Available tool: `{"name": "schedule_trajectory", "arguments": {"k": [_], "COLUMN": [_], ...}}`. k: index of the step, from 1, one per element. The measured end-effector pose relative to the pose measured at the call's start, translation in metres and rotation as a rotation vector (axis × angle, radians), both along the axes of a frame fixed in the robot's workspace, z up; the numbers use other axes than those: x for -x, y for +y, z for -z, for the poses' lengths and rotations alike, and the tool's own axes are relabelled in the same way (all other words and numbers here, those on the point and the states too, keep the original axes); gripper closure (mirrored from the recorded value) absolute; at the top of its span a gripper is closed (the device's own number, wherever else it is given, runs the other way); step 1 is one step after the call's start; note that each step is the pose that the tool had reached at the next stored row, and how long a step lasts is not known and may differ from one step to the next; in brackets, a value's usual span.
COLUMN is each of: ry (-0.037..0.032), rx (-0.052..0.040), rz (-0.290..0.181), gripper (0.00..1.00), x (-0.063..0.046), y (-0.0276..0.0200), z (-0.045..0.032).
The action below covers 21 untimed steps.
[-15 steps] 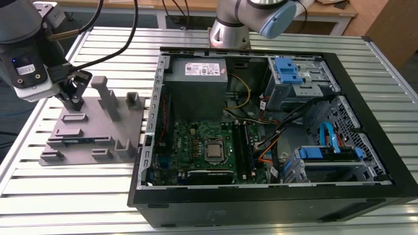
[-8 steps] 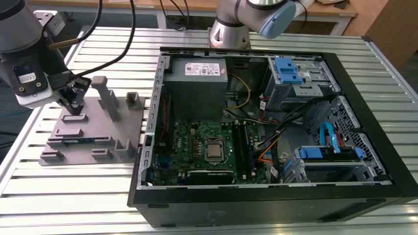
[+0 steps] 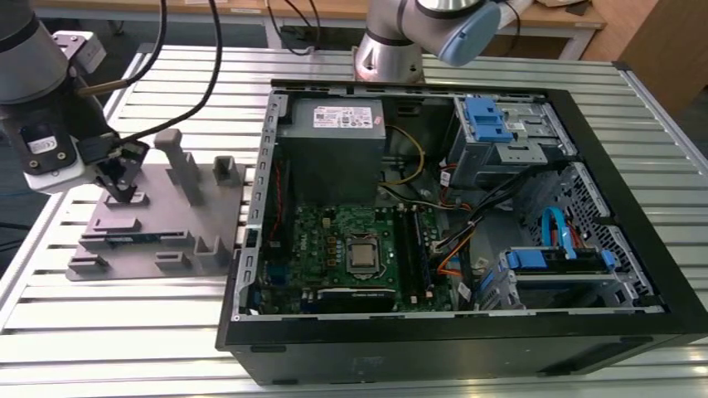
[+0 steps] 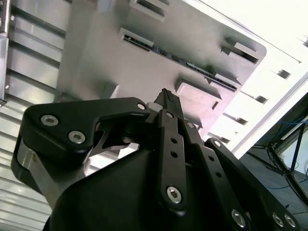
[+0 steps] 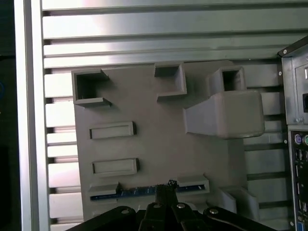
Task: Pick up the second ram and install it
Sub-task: 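Reach for the second ram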
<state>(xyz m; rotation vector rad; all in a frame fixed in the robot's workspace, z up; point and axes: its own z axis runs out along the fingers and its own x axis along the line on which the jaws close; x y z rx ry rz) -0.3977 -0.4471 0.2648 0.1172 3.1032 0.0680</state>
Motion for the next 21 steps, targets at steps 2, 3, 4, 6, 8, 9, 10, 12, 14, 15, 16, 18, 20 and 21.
{"name": "schedule_trajectory", "arguments": {"k": [2, 3, 4, 6, 8, 9, 10, 12, 14, 15, 16, 18, 20, 21], "ry": [0.0001, 0.0001, 0.0001, 0.0001, 0.0001, 0.0001, 0.0003, 0.0002, 0.0004, 0.0005, 0.0004, 0.0003, 0.0003, 0.0003], "rx": [0.0, 0.0, -0.0001, -0.0001, -0.0001, -0.0001, 0.0, -0.0001, 0.0001, 0.0002, 0.0001, 0.0, 0.0, 0.0], "rz": [0.0, 0.0, 0.0, 0.0, 0.0, 0.0, 0.0, 0.0, 0.0, 0.0, 0.0, 0.0, 0.0, 0.0], "gripper": [0.89, 0.89, 0.89, 0.89, 0.89, 0.89, 0.89, 0.89, 0.89, 0.89, 0.89, 0.89, 0.89, 0.89], "x": [0.003, 0.004, 0.004, 0.004, 0.004, 0.004, 0.004, 0.004, 0.004, 0.004, 0.004, 0.004, 0.004, 0.004], "y": [-0.0016, -0.0031, -0.0052, -0.0086, -0.0103, -0.0106, -0.0106, -0.0106, -0.0107, -0.0107, -0.0107, -0.0107, -0.0107, -0.0107], "z": [0.0035, 0.0054, 0.0074, 0.0109, 0.0146, 0.0164, 0.0181, 0.0207, 0.0212, 0.0212, 0.0213, 0.0214, 0.0215, 0.0215]}}
